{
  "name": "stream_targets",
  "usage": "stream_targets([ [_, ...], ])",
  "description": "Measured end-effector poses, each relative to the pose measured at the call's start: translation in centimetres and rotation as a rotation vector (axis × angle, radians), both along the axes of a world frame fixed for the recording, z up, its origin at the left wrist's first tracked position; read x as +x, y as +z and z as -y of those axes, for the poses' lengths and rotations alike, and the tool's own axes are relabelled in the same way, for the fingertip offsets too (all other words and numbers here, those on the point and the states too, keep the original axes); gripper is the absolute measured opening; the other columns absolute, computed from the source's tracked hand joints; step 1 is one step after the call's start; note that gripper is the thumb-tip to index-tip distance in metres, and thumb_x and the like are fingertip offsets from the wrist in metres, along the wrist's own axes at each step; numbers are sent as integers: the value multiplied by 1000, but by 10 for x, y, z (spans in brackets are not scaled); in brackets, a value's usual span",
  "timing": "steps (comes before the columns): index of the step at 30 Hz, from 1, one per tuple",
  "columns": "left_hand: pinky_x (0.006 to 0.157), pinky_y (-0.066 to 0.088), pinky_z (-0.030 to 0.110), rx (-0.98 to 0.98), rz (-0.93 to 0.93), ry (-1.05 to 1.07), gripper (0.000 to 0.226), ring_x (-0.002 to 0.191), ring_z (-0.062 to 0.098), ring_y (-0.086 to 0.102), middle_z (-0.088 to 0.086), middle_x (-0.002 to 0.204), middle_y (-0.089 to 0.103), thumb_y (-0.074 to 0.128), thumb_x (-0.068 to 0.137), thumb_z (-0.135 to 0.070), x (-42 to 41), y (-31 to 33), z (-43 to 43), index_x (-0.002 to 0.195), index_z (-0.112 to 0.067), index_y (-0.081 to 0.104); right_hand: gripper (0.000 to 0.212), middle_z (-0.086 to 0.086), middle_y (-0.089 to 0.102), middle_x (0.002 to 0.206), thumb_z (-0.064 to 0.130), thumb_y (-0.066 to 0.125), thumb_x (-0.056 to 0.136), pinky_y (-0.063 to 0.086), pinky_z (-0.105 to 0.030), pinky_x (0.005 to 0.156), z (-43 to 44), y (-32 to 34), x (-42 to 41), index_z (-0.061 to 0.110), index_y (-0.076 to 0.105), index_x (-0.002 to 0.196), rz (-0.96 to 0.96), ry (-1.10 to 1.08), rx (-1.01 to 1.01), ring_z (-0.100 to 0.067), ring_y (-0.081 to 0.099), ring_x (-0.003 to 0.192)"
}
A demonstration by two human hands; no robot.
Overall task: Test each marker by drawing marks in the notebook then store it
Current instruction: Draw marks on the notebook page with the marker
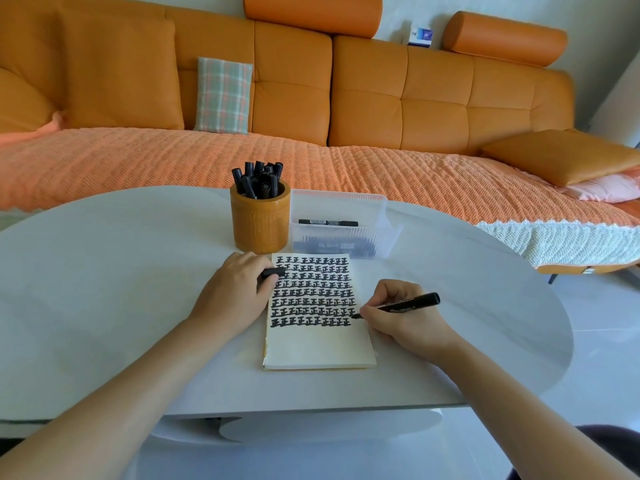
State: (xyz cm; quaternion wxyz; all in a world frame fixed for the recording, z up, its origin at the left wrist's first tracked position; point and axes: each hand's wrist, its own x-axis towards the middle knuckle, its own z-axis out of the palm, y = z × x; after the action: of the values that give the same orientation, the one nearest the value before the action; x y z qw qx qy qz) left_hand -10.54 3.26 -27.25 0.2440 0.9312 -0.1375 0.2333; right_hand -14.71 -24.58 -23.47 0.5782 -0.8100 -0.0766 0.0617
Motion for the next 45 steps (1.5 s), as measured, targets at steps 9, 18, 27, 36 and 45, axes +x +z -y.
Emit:
stream_targets([
  [9,69,45,33,6,6,-6,9,89,17,50,-4,91,61,60,91,-25,0,1,0,91,-16,63,26,-11,53,55,-1,67,87,32,-23,45,-3,-2,-1,-4,48,70,25,38,-31,-15,46,42],
  [18,69,45,32,4,-1,1,9,89,16,50,-4,91,62,60,91,-24,-1,2,1,92,-16,63,24,-4,51,57,-6,64,86,35,-17,45,-3,0,-2,-9,45,73,48,25,-45,-9,45,45],
  [27,68,44,34,1,-2,5,8,89,18,51,-3,91,62,62,90,-24,-1,3,1,91,-16,62,24,-3,49,55,-5,64,85,33,-19,46,-1,1,-2,-3,48,68,33,47,-61,-12,41,47],
  [36,69,42,32,-6,-5,8,8,90,17,50,-4,91,62,62,91,-24,-2,4,2,91,-16,63,22,-7,48,58,-4,63,86,32,-20,46,-2,1,-2,-4,47,70,66,42,-52,-16,41,52],
  [45,68,39,30,5,-5,6,8,90,17,50,-4,91,61,61,91,-24,-2,4,2,90,-16,62,23,-1,52,57,-3,67,85,34,-21,49,1,-3,-1,-3,51,68,43,90,-50,-14,43,52],
])
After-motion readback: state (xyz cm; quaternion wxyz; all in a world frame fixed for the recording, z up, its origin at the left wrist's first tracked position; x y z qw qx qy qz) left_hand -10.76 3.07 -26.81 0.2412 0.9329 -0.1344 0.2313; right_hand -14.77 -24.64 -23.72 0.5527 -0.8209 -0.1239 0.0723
